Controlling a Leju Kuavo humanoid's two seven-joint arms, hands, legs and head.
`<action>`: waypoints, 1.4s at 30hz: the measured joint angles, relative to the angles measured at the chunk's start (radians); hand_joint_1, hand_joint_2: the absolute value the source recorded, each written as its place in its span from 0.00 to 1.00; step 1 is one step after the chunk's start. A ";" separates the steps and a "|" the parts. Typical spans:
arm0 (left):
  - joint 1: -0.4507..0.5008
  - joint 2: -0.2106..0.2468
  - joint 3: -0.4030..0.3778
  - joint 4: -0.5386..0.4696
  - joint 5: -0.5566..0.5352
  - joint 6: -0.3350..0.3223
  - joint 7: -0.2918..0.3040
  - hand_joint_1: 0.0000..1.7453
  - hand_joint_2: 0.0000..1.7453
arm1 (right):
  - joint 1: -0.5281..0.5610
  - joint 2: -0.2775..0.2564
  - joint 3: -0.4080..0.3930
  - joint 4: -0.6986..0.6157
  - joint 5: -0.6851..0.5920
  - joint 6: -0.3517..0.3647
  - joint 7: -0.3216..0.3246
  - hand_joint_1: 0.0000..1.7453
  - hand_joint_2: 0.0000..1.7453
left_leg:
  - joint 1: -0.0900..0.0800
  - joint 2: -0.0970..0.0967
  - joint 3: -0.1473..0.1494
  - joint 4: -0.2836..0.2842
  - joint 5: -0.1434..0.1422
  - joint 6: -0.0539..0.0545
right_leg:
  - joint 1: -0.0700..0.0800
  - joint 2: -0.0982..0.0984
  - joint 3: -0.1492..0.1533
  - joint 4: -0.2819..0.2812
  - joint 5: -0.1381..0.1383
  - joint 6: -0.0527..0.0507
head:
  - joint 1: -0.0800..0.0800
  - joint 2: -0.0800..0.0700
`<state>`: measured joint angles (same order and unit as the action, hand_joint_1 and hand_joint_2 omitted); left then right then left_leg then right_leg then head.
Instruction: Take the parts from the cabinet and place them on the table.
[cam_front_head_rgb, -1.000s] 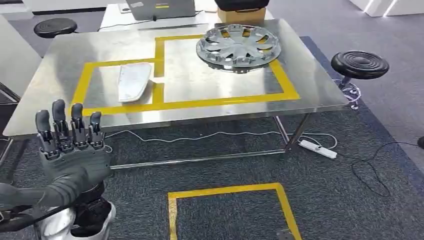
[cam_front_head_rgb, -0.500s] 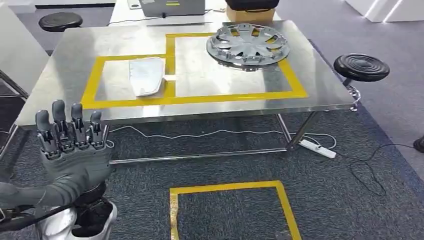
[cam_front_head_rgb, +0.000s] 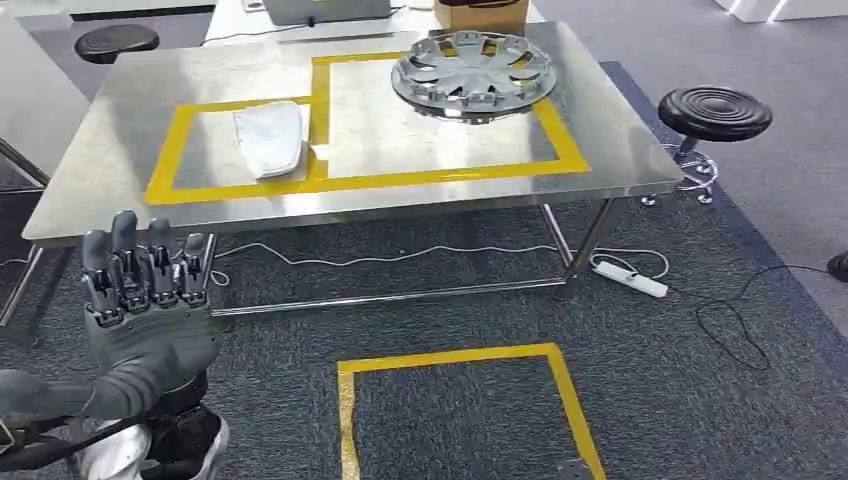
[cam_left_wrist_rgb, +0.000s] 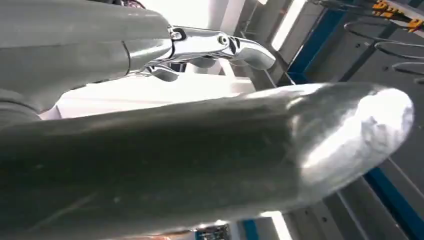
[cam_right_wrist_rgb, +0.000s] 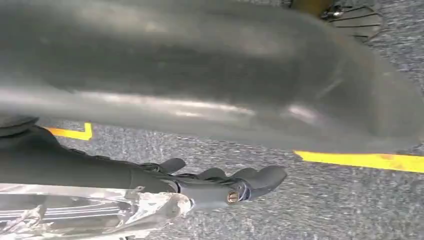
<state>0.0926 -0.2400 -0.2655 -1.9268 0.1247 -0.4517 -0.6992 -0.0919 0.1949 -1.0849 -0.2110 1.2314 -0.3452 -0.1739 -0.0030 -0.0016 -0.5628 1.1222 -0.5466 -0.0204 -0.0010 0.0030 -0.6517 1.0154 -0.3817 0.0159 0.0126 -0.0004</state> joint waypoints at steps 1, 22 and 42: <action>0.000 0.000 0.000 0.000 -0.002 0.000 0.000 0.00 0.00 | -0.001 0.000 0.000 0.000 0.000 0.000 0.000 0.00 0.00 | -0.003 0.000 0.065 -0.094 0.025 0.009 | 0.000 0.001 -0.006 0.000 0.009 0.003 | -0.001 0.000; 0.001 -0.002 0.000 -0.002 0.001 -0.012 0.000 0.00 0.00 | -0.003 -0.001 -0.002 0.001 0.001 -0.001 0.001 0.00 0.00 | 0.001 0.001 -0.074 -0.144 0.200 -0.004 | -0.010 0.004 0.137 -0.016 -0.101 0.021 | 0.006 0.000; 0.004 -0.002 0.002 0.006 -0.003 0.013 0.000 0.00 0.00 | 0.001 -0.001 -0.003 0.000 0.001 -0.002 0.000 0.00 0.00 | -0.009 0.004 0.049 -0.174 0.099 0.049 | -0.001 0.002 -0.105 0.287 -0.155 0.052 | 0.006 0.000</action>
<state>0.0964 -0.2415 -0.2636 -1.9207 0.1221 -0.4383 -0.6992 -0.0909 0.1938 -1.0876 -0.2106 1.2322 -0.3468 -0.1740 -0.0118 0.0028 -0.5138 0.9481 -0.4477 0.0290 -0.0022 0.0046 -0.7568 1.3026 -0.5363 0.0683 0.0187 -0.0004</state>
